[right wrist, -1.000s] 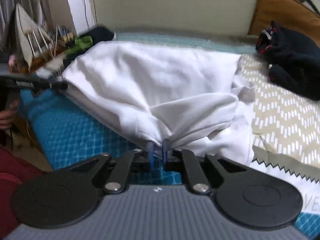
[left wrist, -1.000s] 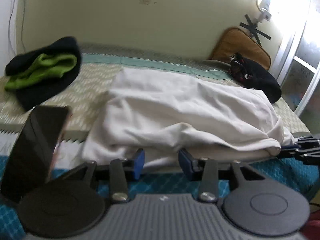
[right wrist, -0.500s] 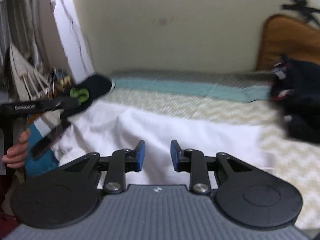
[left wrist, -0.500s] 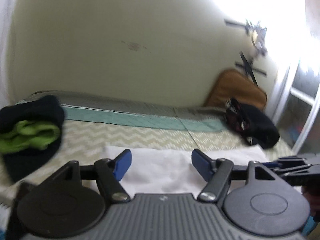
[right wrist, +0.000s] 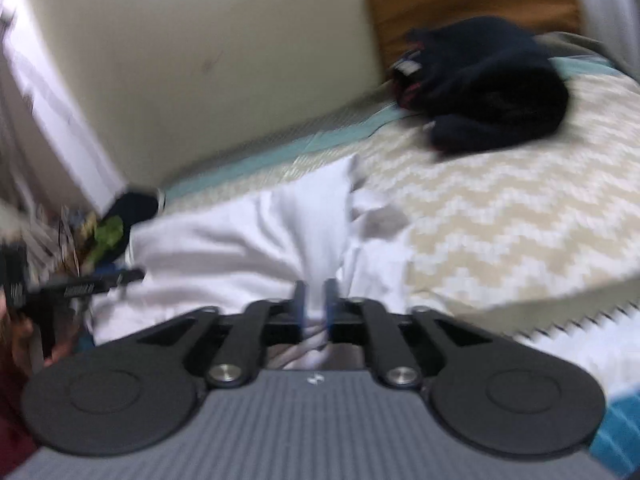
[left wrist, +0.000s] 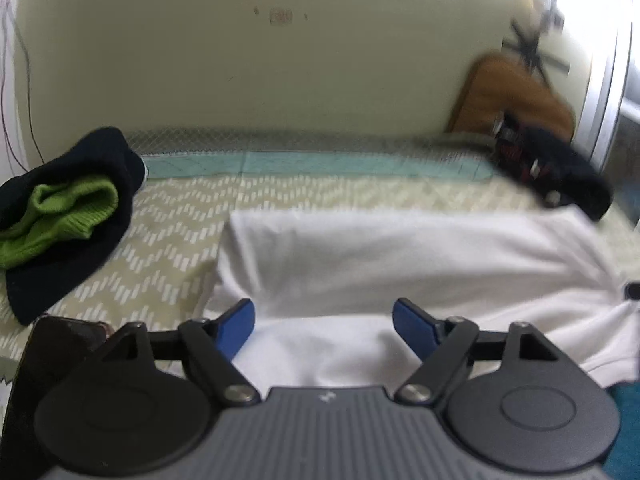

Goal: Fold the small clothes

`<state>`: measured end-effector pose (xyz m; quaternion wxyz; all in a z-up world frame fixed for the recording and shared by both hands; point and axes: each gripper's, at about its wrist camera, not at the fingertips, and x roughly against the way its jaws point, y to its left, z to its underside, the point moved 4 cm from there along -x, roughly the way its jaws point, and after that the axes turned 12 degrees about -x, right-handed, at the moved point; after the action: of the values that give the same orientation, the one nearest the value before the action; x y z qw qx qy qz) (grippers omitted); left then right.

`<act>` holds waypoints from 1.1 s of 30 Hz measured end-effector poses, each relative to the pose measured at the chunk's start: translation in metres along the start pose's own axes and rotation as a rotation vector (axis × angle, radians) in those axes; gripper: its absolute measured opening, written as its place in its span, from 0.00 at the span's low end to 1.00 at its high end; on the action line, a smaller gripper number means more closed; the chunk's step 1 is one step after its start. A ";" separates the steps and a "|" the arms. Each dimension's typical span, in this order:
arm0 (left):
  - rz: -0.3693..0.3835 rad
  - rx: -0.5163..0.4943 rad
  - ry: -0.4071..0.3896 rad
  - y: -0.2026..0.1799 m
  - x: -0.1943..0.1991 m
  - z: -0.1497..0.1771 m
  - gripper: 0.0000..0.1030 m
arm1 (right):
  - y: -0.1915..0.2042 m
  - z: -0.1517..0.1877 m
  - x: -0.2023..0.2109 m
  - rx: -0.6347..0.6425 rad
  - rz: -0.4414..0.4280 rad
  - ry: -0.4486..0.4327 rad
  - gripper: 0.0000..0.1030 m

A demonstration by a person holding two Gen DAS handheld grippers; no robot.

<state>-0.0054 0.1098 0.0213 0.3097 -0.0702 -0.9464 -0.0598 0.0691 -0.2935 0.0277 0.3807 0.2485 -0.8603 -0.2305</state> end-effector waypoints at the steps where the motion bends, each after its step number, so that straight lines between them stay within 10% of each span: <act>1: 0.024 0.024 -0.031 0.001 0.008 -0.003 0.74 | -0.005 -0.002 0.006 -0.037 -0.001 -0.028 0.44; 6: 0.221 0.079 -0.104 -0.016 0.012 -0.029 0.60 | -0.019 -0.005 0.002 -0.145 0.009 -0.035 0.57; 11: 0.340 0.070 0.016 -0.043 -0.025 -0.026 0.15 | -0.027 0.003 -0.017 -0.232 -0.045 0.014 0.58; 12: 0.348 0.066 0.056 -0.048 -0.036 -0.021 0.15 | -0.026 0.005 -0.020 -0.240 -0.062 0.022 0.54; 14: 0.314 0.032 0.062 -0.056 -0.046 -0.013 0.09 | -0.020 0.008 -0.032 -0.249 -0.073 0.091 0.17; 20: 0.306 0.005 0.081 -0.058 -0.045 -0.016 0.11 | 0.051 -0.015 -0.032 -0.115 -0.197 0.109 0.15; 23: 0.289 0.041 0.049 -0.036 -0.030 -0.019 0.33 | 0.111 -0.023 -0.040 0.055 -0.249 0.140 0.15; 25: 0.206 0.070 -0.022 -0.010 -0.009 -0.020 0.66 | 0.150 -0.020 -0.054 0.166 -0.268 0.183 0.15; 33: -0.116 0.284 -0.112 0.100 0.062 0.009 0.79 | 0.262 0.048 -0.163 0.492 -0.352 0.435 0.14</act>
<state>-0.0438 0.2155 0.0578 0.2595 0.0258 -0.9635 0.0611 0.0616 0.0168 0.0644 0.4381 0.5199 -0.7330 -0.0208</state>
